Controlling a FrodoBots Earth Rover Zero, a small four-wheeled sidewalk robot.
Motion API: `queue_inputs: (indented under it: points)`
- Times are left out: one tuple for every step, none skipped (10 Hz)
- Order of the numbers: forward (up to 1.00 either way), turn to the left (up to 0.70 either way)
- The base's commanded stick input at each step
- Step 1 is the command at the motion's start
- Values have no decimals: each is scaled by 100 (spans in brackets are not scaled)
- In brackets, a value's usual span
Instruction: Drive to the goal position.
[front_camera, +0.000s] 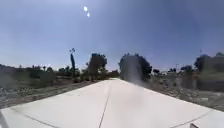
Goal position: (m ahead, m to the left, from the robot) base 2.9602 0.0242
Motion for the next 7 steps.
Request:
queue_inputs:
  points:
    - [70,0]
    - [70,0]
    - [70,0]
    - [70,0]
    - [70,0]
    - [70,0]
    - [70,0]
